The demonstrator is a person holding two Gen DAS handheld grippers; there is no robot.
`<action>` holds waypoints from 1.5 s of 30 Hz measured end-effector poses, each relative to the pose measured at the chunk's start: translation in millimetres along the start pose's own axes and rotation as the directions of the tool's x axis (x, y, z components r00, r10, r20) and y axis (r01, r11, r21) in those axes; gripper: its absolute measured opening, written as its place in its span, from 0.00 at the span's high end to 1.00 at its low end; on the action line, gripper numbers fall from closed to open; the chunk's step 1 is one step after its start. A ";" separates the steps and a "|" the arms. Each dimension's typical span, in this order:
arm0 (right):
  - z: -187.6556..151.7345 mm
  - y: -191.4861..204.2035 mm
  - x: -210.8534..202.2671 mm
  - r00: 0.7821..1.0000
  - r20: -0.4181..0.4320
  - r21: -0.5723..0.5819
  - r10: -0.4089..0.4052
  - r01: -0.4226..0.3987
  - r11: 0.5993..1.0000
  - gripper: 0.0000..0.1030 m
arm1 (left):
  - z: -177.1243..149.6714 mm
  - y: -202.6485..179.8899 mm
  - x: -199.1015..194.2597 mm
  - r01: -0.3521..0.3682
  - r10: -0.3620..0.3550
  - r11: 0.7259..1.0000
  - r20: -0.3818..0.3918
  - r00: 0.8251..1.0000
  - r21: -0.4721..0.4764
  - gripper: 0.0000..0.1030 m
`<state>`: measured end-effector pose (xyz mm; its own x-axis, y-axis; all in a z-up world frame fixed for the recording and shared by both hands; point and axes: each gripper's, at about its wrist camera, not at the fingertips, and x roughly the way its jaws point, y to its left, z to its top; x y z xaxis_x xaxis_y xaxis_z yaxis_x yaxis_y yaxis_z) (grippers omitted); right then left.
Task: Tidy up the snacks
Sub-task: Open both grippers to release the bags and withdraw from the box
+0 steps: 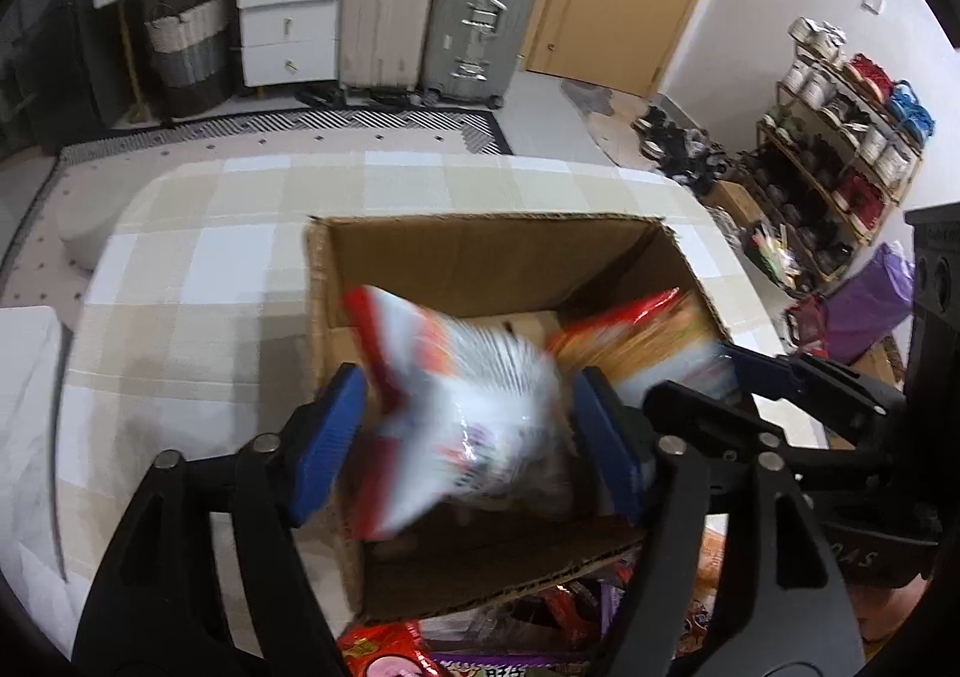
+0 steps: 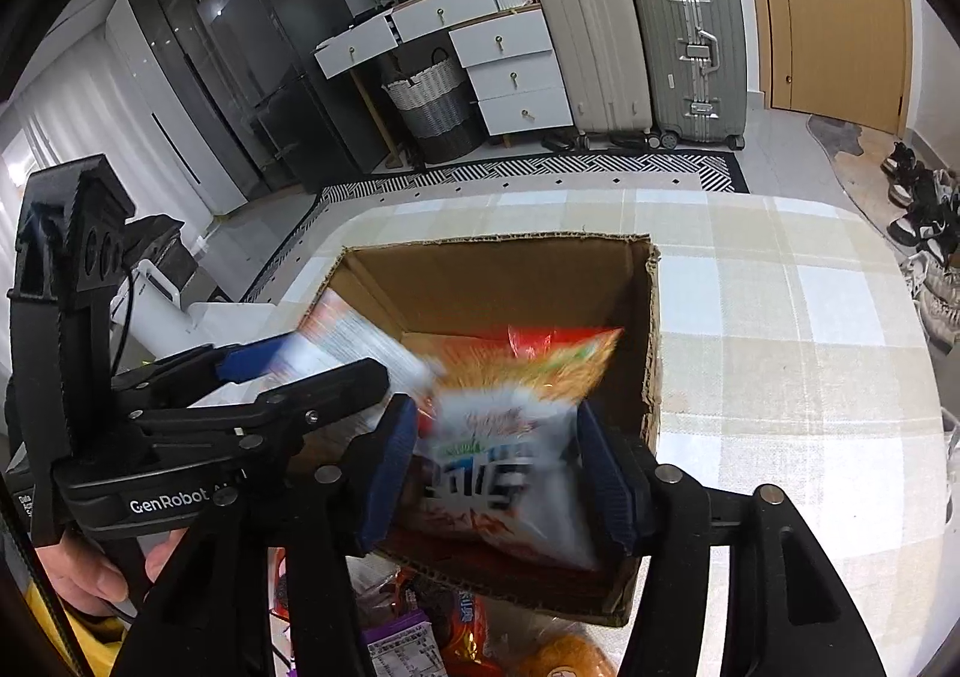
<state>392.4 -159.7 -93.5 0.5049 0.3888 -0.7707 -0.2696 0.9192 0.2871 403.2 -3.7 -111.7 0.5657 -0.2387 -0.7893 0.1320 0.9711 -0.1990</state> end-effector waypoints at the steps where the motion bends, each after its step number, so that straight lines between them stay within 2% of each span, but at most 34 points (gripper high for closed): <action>1: 0.5 0.2 -3.0 1.000 0.011 0.002 -0.002 0.002 1.000 0.33 | 0.7 0.9 -2.8 0.008 -0.008 1.000 0.005 1.000 -0.008 0.28; 2: 0.9 0.6 -5.5 1.000 0.020 0.003 -0.009 0.009 1.000 0.25 | 0.4 2.8 -5.4 0.011 -0.011 1.000 0.009 1.000 -0.011 0.27; 3: 1.6 1.4 -9.9 0.999 0.036 0.007 -0.014 0.014 1.000 0.24 | 0.0 4.2 -8.8 0.015 -0.015 1.000 0.015 1.000 -0.012 0.27; 10: 5.3 16.4 -44.1 0.993 0.116 -0.017 0.014 -0.012 1.000 0.24 | -10.4 6.6 -40.8 0.040 -0.040 0.999 0.072 0.997 -0.006 0.24; 13: 1.8 20.5 -58.2 0.990 0.138 -0.016 0.018 -0.016 1.000 0.24 | -13.2 7.8 -53.5 0.016 -0.015 1.000 0.085 0.996 -0.006 0.23; 18: -6.2 24.7 -89.4 0.980 0.197 -0.016 0.021 -0.018 1.000 0.24 | -18.2 14.0 -81.7 0.013 -0.008 0.999 0.125 0.992 -0.039 0.23; 23: -17.3 25.5 -126.9 0.963 0.270 -0.018 0.029 -0.025 1.000 0.24 | -30.7 9.8 -122.1 0.000 0.007 0.999 0.176 0.984 -0.039 0.22; 26: -27.9 28.5 -146.2 0.957 0.286 -0.021 0.046 -0.041 0.999 0.24 | -46.4 2.9 -148.2 -0.066 0.072 0.997 0.211 0.975 -0.033 0.22; 31: -56.6 35.9 -176.6 0.936 0.343 -0.007 0.077 -0.079 0.997 0.24 | -77.5 -8.9 -187.0 -0.097 0.099 0.995 0.261 0.960 -0.020 0.18; 33: -67.4 38.3 -185.6 0.931 0.354 -0.002 0.090 -0.095 0.995 0.16 | -91.3 -11.8 -202.0 -0.095 0.098 0.995 0.279 0.955 -0.025 0.16; 36: -85.0 43.0 -200.8 0.921 0.379 0.000 0.088 -0.096 0.995 0.09 | -112.7 -16.0 -223.0 -0.101 0.102 0.995 0.294 0.950 -0.020 0.14; 38: -95.2 47.1 -208.3 0.917 0.389 -0.003 0.083 -0.089 0.996 0.07 | -127.3 -18.2 -236.8 -0.104 0.103 0.994 0.304 0.947 -0.015 0.12; 40: -105.1 50.4 -214.4 0.915 0.395 -0.005 0.088 -0.093 0.996 0.07 | -142.2 -19.7 -250.9 -0.109 0.109 0.994 0.320 0.941 -0.017 0.00; 42: -116.1 55.0 -220.1 0.913 0.398 -0.007 0.089 -0.094 0.996 0.04 | -157.2 -20.3 -265.9 -0.106 0.108 0.994 0.349 0.931 -0.025 0.01; 45: -132.6 61.8 -227.0 0.915 0.391 -0.008 0.103 -0.109 0.994 0.03 | -177.4 -19.7 -282.8 -0.111 0.116 0.993 0.362 0.925 -0.035 0.01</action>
<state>152.4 -199.5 23.8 0.7544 0.4752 -0.4529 -0.3297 0.8708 0.3646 96.2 43.2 12.4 0.8332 -0.1051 -0.5429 0.0403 0.9907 -0.1300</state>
